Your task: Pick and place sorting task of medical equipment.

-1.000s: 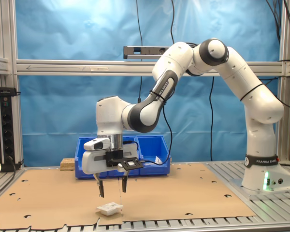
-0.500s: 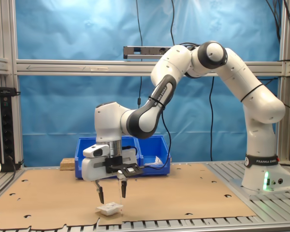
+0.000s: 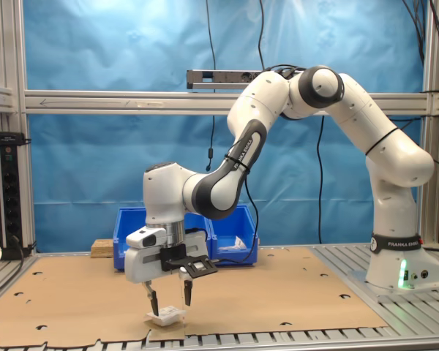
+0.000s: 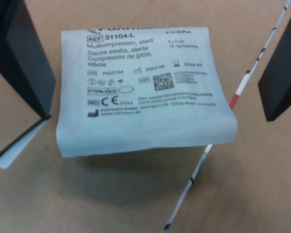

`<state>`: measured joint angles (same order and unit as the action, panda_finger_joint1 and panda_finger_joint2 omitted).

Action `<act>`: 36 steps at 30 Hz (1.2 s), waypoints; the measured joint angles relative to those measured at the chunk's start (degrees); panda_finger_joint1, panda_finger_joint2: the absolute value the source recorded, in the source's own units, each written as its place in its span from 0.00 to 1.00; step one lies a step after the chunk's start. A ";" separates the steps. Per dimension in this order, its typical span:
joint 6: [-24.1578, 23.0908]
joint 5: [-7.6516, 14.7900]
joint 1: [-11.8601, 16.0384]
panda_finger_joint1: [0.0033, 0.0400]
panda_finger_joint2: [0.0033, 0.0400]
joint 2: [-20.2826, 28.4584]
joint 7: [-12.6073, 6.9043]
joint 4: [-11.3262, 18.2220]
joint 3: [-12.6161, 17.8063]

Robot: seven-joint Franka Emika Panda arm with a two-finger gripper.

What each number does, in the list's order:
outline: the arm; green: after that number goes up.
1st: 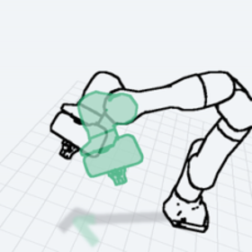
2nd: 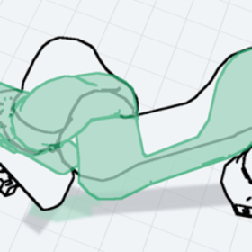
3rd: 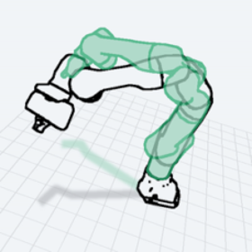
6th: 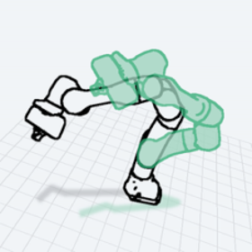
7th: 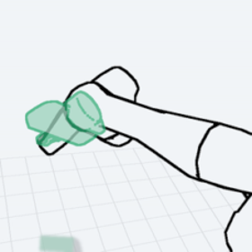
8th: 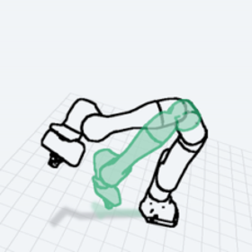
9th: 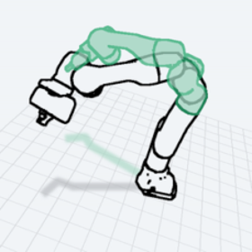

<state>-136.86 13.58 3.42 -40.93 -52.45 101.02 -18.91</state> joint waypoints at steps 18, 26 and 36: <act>-2.68 0.00 -1.41 1.00 1.00 -1.62 -0.77 -0.51 1.04; -3.43 0.00 -1.46 1.00 1.00 -2.16 -1.25 -1.43 1.12; -4.02 0.00 -1.47 1.00 1.00 -2.17 -1.46 -2.70 1.26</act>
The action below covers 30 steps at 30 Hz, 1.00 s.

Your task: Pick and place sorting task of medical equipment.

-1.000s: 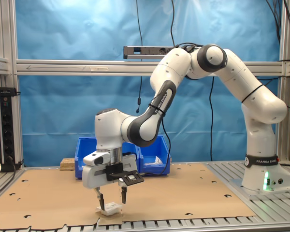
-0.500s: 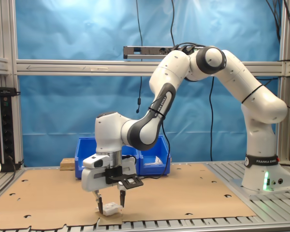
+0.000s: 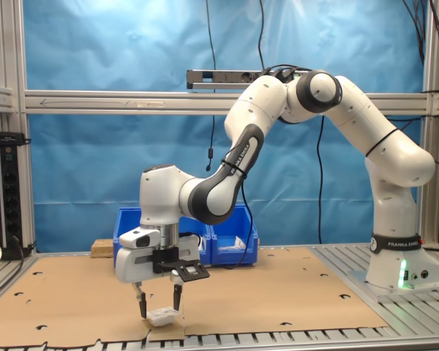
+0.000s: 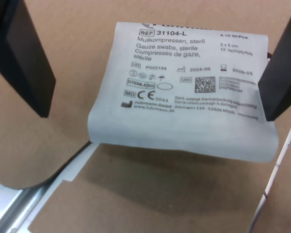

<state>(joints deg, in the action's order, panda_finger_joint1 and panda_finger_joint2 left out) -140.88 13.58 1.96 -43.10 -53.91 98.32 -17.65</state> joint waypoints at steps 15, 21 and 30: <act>-0.59 0.00 0.00 1.00 1.00 0.00 -0.05 -0.11 0.10; -0.62 0.00 -0.02 1.00 1.00 0.00 -0.05 -0.10 0.23; -0.67 0.00 -0.05 1.00 1.00 -0.08 -0.05 0.06 0.88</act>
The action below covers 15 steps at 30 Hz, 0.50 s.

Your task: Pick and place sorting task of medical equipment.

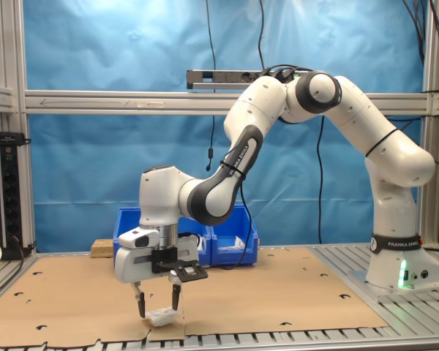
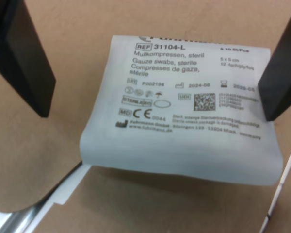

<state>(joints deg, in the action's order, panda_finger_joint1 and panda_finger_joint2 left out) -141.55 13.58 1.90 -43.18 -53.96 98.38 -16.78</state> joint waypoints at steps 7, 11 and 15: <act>0.00 0.00 0.00 1.00 1.00 -0.45 0.00 0.01 0.41; 0.00 0.00 0.00 1.00 1.00 -0.91 0.00 0.01 0.54; 0.00 0.00 0.00 1.00 1.00 -1.34 0.00 0.02 0.59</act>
